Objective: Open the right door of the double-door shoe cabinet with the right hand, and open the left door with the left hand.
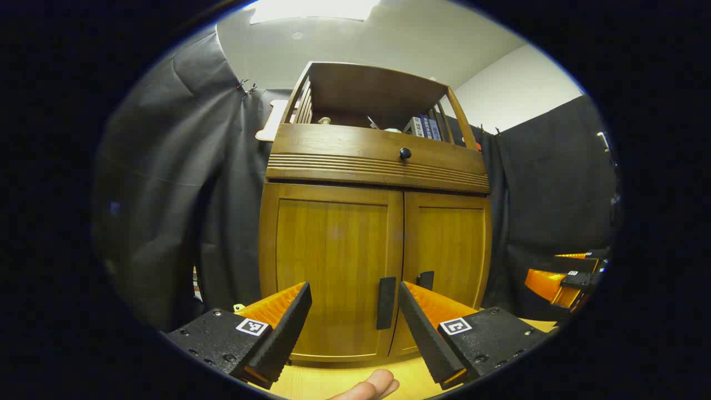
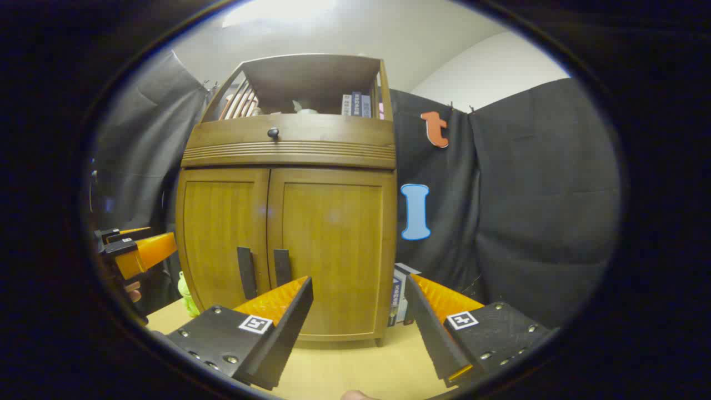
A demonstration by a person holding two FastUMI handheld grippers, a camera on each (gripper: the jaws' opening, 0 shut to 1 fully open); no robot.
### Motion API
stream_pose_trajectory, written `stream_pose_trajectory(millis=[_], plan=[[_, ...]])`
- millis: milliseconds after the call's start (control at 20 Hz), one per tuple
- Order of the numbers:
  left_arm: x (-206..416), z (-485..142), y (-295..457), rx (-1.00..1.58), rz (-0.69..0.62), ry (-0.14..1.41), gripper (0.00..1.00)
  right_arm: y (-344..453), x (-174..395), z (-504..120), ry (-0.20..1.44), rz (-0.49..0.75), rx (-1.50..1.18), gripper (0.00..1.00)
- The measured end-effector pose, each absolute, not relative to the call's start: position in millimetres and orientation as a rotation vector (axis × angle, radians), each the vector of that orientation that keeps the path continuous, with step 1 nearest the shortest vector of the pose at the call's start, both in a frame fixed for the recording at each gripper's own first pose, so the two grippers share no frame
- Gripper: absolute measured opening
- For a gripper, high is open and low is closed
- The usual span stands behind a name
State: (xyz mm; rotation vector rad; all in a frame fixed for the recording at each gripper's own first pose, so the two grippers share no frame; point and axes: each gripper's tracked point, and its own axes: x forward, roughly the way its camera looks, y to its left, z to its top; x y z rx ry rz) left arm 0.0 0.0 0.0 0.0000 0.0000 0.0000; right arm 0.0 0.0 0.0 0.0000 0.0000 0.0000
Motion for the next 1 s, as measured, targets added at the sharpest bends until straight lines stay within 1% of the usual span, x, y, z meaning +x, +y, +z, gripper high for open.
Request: stream_pose_trajectory(millis=[50,100,200,250,300,350,400,450,500,550,600,650,700,750,900,950,1000], plan=[[1.3,0.1,2.9,0.005,0.006,-0.001,0.96,8.3,6.4,-0.3,0.004,0.02,0.002,0.98],[2.6,-0.2,6.1,0.008,0.014,0.002,0.94,16.6,12.8,-1.9,0.01,0.044,0.001,0.98],[2.3,0.9,9.1,0.003,0.03,-0.001,0.94,30.2,32.6,-6.5,0.029,0.072,0.007,0.98],[2.2,1.8,8.3,0.001,0.029,-0.004,0.96,36.3,41.4,-10.2,0.041,0.082,0.019,0.94],[1.0,2.9,5.4,-0.002,0.021,-0.008,0.94,42.2,48.9,-12.5,0.054,0.091,0.028,0.94],[0.0,4.3,2.0,-0.005,0.011,-0.012,0.94,48.2,55.3,-16.9,0.069,0.101,0.039,1.0],[-1.0,4.6,0.9,-0.009,0.005,-0.013,0.94,54.1,62.8,-21.2,0.082,0.111,0.04,0.94],[-2.8,5.5,1.0,-0.01,0.006,-0.015,0.96,58.7,70.1,-24.7,0.095,0.117,0.038,0.98],[-3.3,5.9,1.1,-0.011,0.007,-0.018,0.96,61.9,77.0,-28.7,0.106,0.119,0.038,0.98],[-3.6,7.6,1.1,-0.012,0.006,-0.022,0.96,65.7,78.8,-32.2,0.119,0.12,0.044,0.98],[-4.6,9.2,1.7,-0.015,0.006,-0.028,0.96,69.9,80.0,-31.8,0.12,0.127,0.055,0.94],[-4.3,10.0,4.1,-0.02,0.01,-0.028,0.94,72.8,82.3,-29.7,0.115,0.136,0.061,0.99],[-3.9,8.5,7.0,-0.025,0.018,-0.024,0.96,74.6,83.6,-27.8,0.107,0.139,0.059,1.0],[-2.7,8.0,9.8,-0.026,0.024,-0.022,0.94,74.4,83.6,-28.7,0.106,0.138,0.05,0.98],[2.2,5.0,15.3,-0.012,0.035,-0.011,0.94,70.6,82.1,-31.3,0.11,0.133,0.039,0.98],[4.3,3.7,16.7,-0.013,0.041,-0.006,0.94,71.1,82.0,-29.7,0.104,0.137,0.045,0.94],[5.4,1.8,17.8,-0.012,0.042,-0.001,0.94,72.1,81.8,-28.0,0.1,0.14,0.048,0.98]])
